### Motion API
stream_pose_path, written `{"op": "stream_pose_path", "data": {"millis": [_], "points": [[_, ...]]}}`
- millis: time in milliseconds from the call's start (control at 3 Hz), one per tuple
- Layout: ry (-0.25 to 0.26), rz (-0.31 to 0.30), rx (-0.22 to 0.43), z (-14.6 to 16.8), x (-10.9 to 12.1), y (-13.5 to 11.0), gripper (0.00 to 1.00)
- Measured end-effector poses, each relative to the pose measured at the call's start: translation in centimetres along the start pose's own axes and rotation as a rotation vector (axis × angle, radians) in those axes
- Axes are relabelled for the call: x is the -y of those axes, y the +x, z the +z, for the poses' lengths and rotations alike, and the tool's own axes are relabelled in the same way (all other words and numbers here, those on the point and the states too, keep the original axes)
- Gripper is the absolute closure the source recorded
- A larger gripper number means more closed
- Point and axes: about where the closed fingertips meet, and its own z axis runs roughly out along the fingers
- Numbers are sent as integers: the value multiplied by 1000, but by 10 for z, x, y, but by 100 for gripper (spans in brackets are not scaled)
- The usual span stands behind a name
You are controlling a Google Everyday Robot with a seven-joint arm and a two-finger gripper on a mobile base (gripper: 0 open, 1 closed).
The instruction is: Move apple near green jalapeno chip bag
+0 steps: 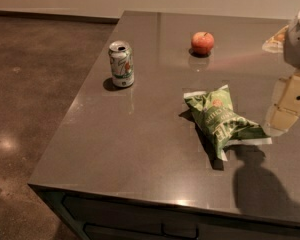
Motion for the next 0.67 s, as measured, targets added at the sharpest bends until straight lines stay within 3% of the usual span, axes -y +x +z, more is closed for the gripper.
{"op": "stream_pose_path", "data": {"millis": [667], "points": [[5,4,-1,5,10,-9,0]]}}
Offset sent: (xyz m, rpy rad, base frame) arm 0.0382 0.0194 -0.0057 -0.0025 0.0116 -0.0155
